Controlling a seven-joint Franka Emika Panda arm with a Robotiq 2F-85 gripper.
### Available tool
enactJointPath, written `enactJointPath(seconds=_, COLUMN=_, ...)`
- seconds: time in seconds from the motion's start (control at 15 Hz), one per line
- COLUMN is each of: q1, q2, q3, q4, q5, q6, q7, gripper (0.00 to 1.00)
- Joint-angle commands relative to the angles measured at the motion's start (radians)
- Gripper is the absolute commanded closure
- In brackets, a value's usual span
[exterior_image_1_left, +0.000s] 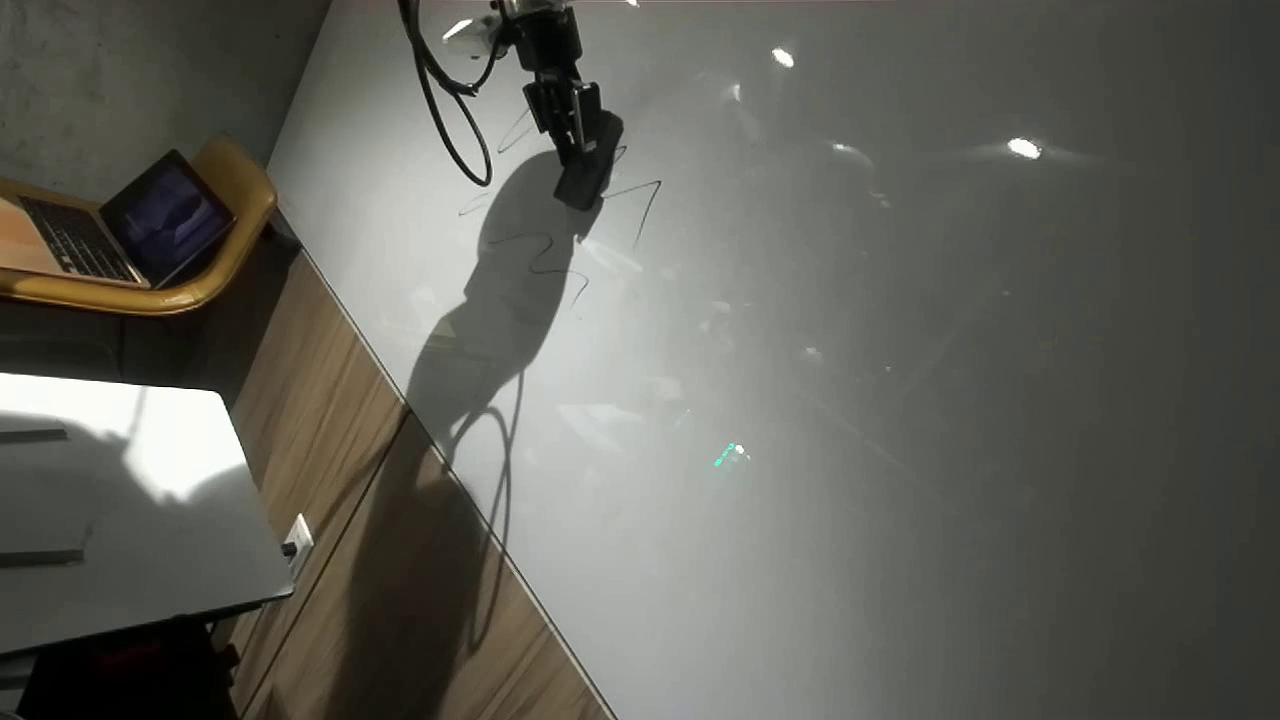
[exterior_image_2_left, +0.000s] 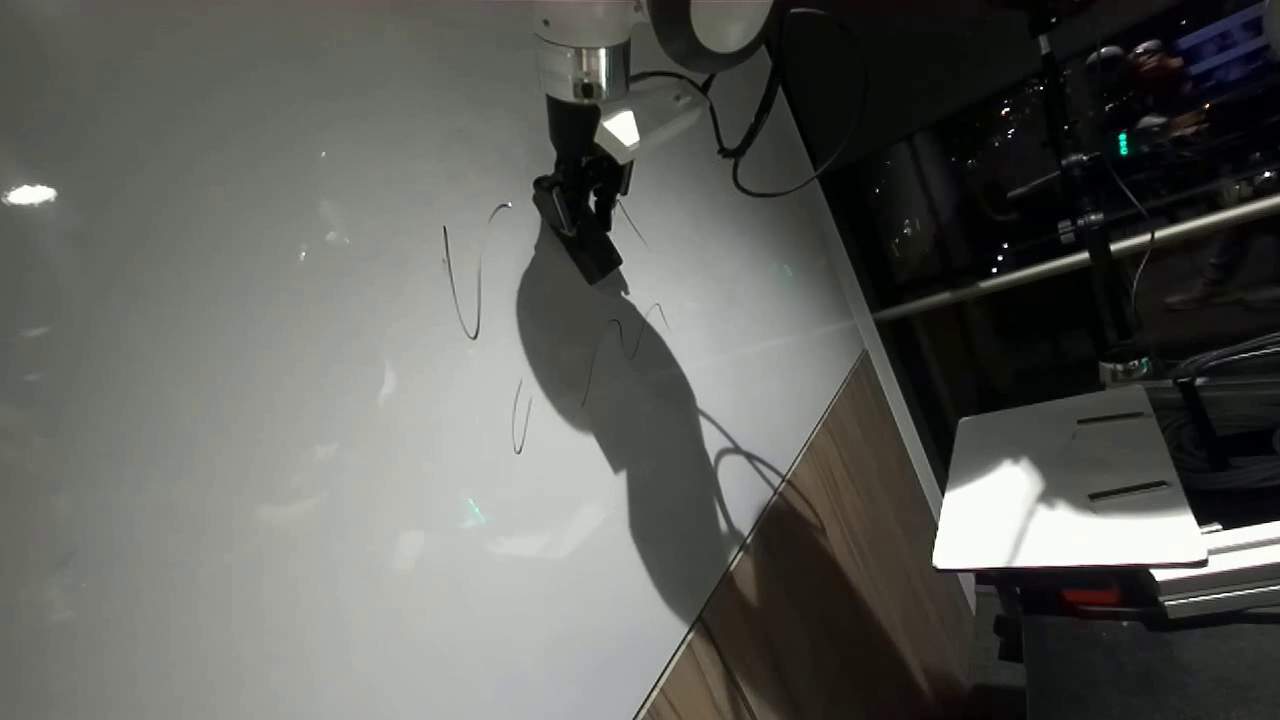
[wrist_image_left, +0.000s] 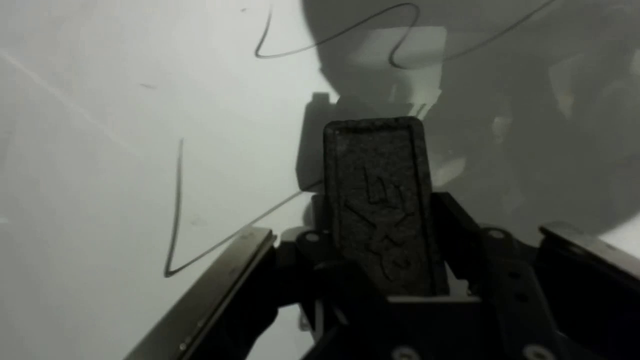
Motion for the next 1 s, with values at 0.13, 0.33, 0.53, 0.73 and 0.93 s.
enactJointPath(seconds=0.13, q1=-0.115, q2=0.040, q3=-0.080, q4=0.084, q5=-0.103, q6=0.015, q7=0.021, gripper=0.72)
enactJointPath(seconds=0.33, q1=-0.153, q2=0.053, q3=-0.122, q4=0.099, q5=-0.111, q6=0.018, q7=0.001, gripper=0.72)
enactJointPath(seconds=0.53, q1=-0.186, q2=0.085, q3=-0.179, q4=0.132, q5=-0.082, q6=0.041, q7=-0.046, gripper=0.72)
enactJointPath(seconds=0.73, q1=-0.203, q2=0.143, q3=-0.241, q4=0.196, q5=0.011, q6=0.077, q7=-0.151, gripper=0.72)
enactJointPath(seconds=0.93, q1=-0.194, q2=0.201, q3=-0.274, q4=0.265, q5=0.169, q6=0.085, q7=-0.293, gripper=0.72)
